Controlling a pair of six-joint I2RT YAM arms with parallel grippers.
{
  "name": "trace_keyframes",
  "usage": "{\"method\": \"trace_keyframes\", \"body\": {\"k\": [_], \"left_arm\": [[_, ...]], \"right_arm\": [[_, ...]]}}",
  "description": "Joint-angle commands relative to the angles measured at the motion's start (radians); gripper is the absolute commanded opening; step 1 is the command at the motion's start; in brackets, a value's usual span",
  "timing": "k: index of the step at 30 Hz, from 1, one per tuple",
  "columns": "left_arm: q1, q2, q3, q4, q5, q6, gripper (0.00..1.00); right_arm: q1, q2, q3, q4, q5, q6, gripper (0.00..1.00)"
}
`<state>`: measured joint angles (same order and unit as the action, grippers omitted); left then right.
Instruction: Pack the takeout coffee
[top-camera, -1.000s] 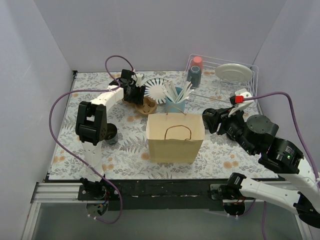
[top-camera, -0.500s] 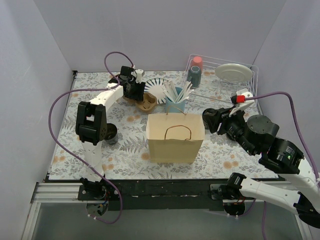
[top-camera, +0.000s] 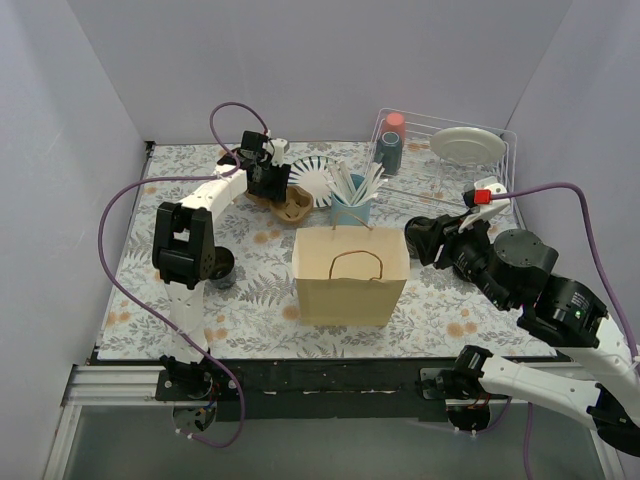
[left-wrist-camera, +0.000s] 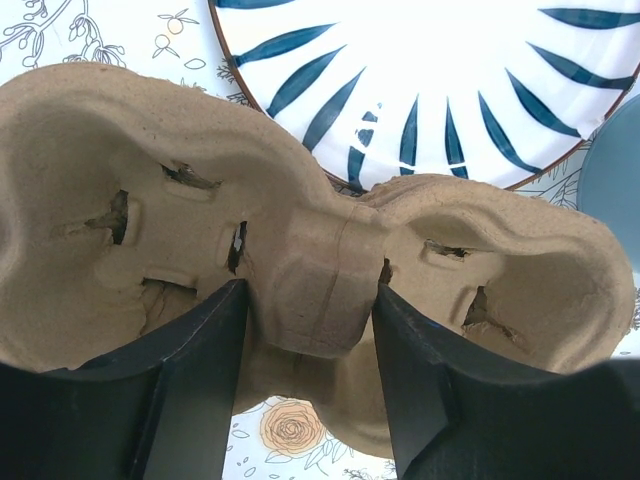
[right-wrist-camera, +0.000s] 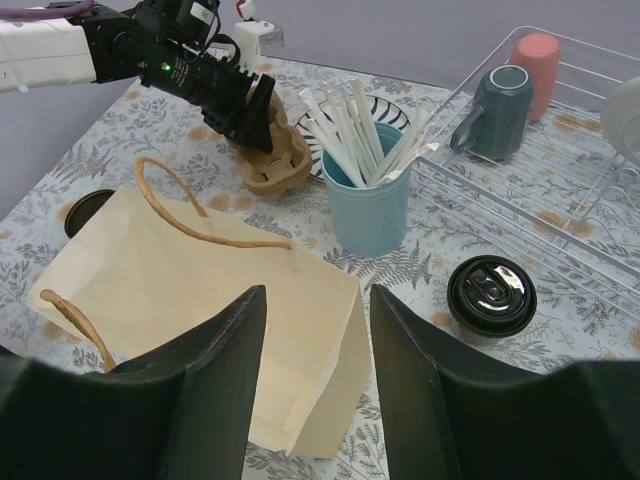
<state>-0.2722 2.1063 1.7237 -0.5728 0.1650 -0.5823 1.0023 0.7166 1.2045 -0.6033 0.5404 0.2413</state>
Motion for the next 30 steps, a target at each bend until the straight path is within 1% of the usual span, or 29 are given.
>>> {"method": "trace_keyframes", "body": {"k": [1,2,3,4,10,14,15,17,21,23,24,27,30], "left_arm": [[0.001,-0.008,0.050,0.004,0.002,0.021,0.37],[0.002,-0.006,0.053,0.002,0.001,0.021,0.39],[0.002,-0.008,0.053,0.001,-0.002,0.019,0.47],[0.002,-0.008,0.054,-0.001,-0.008,0.016,0.48],[0.002,-0.020,0.060,-0.002,-0.024,0.016,0.49],[0.002,-0.023,0.060,-0.006,-0.033,0.007,0.52],[0.002,-0.020,0.062,-0.006,-0.032,0.007,0.52],[0.002,-0.014,0.066,-0.019,-0.024,0.006,0.49],[0.001,-0.011,0.076,-0.027,-0.013,-0.005,0.47],[0.001,-0.012,0.079,-0.025,-0.009,-0.005,0.42],[0.002,-0.012,0.082,-0.030,-0.007,-0.010,0.41],[0.002,-0.014,0.106,-0.048,-0.030,-0.025,0.45],[0.002,-0.022,0.152,-0.068,-0.071,-0.048,0.45]], "right_arm": [[-0.001,0.004,0.046,0.039,0.020,0.013,0.53],[-0.001,0.004,0.047,0.037,0.018,0.015,0.53],[-0.001,0.004,0.049,0.037,0.020,0.015,0.53],[-0.001,0.004,0.049,0.036,0.018,0.019,0.53],[-0.001,0.001,0.050,0.033,0.009,0.029,0.53],[-0.001,-0.005,0.055,0.030,0.006,0.035,0.52],[-0.001,-0.005,0.056,0.025,0.004,0.038,0.52],[-0.001,-0.003,0.063,0.019,0.006,0.038,0.52],[-0.001,-0.006,0.070,0.005,0.003,0.041,0.51],[-0.001,-0.011,0.073,0.000,0.004,0.046,0.51],[-0.001,-0.012,0.073,0.000,0.004,0.046,0.51],[-0.001,-0.014,0.073,-0.003,0.006,0.052,0.51],[-0.001,-0.008,0.075,-0.006,0.018,0.067,0.50]]}}
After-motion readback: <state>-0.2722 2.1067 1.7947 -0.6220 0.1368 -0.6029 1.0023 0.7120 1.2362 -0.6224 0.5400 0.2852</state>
